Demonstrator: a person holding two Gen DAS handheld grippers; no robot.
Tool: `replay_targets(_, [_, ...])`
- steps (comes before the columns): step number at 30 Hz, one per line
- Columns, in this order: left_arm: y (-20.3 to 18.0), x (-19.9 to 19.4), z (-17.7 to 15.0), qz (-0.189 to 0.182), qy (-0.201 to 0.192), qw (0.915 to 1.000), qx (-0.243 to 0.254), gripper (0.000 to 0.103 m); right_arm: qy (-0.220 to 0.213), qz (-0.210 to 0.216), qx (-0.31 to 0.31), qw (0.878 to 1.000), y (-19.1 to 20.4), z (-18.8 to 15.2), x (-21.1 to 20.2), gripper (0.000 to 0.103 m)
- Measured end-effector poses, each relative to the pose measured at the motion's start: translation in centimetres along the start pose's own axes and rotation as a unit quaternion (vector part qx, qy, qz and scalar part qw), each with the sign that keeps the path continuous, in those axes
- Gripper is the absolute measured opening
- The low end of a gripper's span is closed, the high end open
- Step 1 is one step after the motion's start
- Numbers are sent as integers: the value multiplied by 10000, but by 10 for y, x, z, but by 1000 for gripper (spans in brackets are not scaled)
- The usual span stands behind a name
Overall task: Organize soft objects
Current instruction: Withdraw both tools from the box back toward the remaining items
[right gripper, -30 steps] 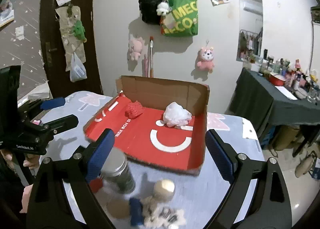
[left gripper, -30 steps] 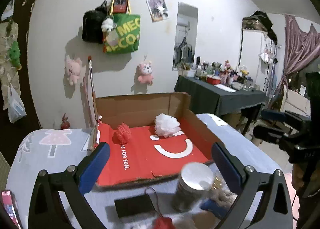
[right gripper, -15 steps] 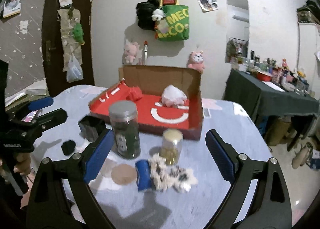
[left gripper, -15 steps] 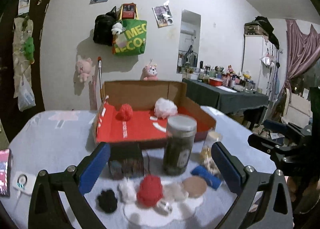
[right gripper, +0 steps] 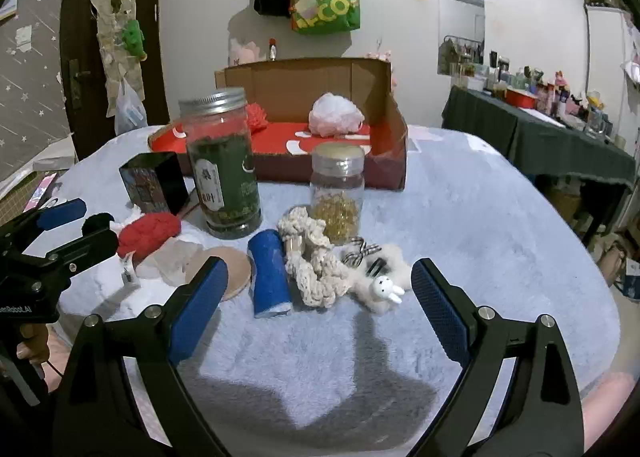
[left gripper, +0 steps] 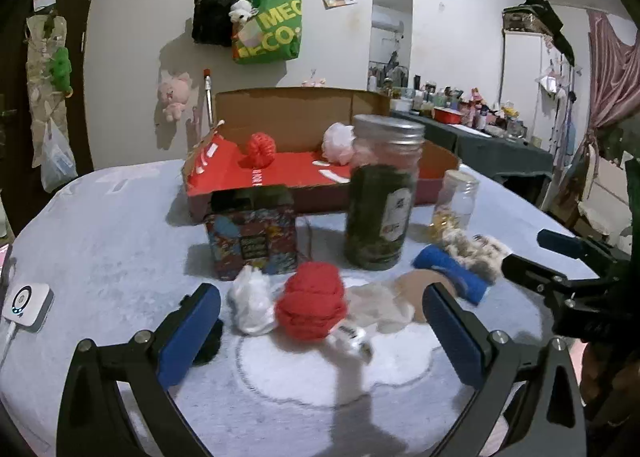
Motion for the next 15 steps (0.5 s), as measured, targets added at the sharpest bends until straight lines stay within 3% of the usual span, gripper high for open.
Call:
replay_targets(12, [60, 4, 7, 501, 104, 9984, -246, 103, 209, 62, 359, 9991, -30, -13, 18, 94])
replay_targets(15, [75, 6, 7, 559, 199, 9976, -346, 98, 252, 82, 598, 9979, -45, -17, 21, 94])
Point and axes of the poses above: each gripper's, at about its wrist camera, not at the fingertips, and x roughly the way its jaws point, y to its left, z to its top, the point moved 10 cm from there along x, roughly the way its jaws point, and after that the axes turned 13 degrees about -x, right-handed, at the moved point
